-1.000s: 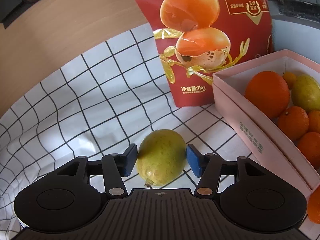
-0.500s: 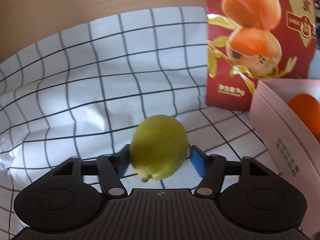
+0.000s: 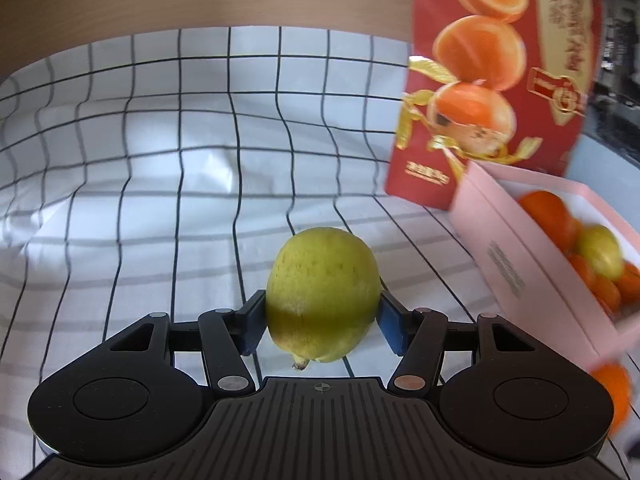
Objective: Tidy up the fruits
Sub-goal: 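Hold the green pear in the left tool while the right tool grasps the orange, then lift the orange with the right tool while the left tool holds the pear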
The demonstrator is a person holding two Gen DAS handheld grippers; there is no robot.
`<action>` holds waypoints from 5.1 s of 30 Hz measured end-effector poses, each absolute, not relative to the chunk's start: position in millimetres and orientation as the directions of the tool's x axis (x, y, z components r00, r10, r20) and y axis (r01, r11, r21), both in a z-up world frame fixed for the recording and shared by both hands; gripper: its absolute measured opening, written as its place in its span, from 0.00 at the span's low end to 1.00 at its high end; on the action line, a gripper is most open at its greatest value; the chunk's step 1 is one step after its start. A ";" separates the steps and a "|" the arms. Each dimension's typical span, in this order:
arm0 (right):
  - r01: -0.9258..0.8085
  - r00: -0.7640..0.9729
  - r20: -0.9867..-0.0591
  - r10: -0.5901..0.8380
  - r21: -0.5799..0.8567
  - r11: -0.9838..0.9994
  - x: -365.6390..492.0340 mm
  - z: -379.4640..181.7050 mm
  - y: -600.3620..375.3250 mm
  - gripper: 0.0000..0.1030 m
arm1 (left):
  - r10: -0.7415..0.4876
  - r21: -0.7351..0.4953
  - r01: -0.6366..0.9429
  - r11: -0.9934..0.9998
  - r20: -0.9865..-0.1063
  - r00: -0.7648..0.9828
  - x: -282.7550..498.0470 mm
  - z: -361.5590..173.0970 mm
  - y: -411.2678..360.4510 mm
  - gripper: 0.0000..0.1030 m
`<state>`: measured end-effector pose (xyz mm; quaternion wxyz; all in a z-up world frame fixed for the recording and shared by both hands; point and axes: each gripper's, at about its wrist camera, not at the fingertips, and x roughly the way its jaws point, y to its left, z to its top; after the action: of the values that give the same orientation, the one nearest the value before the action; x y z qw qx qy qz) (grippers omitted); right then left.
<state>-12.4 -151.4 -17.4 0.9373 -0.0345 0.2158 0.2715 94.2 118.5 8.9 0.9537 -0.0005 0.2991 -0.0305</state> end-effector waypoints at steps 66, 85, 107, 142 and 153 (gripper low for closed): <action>-0.485 0.670 -0.592 0.448 0.107 0.868 28.1 -11.3 -113.7 0.74 | 0.031 -0.013 -0.047 0.999 -0.565 0.825 -41.7 -12.7 37.5 0.62; -0.547 0.648 -0.603 0.465 0.056 0.835 -20.9 -25.8 -180.0 0.56 | 0.041 -0.004 -0.053 0.999 -0.565 0.824 -41.8 -13.4 33.1 0.63; -0.559 0.630 -0.627 0.459 0.044 0.828 -21.3 -39.7 -179.1 1.00 | -0.096 -0.173 -0.003 0.985 -0.566 0.819 -32.6 6.4 65.1 0.61; -0.547 0.649 -0.594 0.475 0.069 0.834 -21.8 -28.7 -174.2 0.59 | -0.202 -0.197 0.110 0.974 -0.545 0.814 -58.3 -7.6 48.4 0.64; -0.526 0.672 -0.594 0.442 0.036 0.849 -27.4 -20.2 -181.6 0.46 | -0.167 -0.139 0.107 0.984 -0.549 0.819 -59.4 -7.3 38.9 0.63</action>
<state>-27.4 -181.6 -20.2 0.9118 -0.0690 0.3056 0.2656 -59.4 38.9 -7.3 0.9524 -0.0511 0.2919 -0.0718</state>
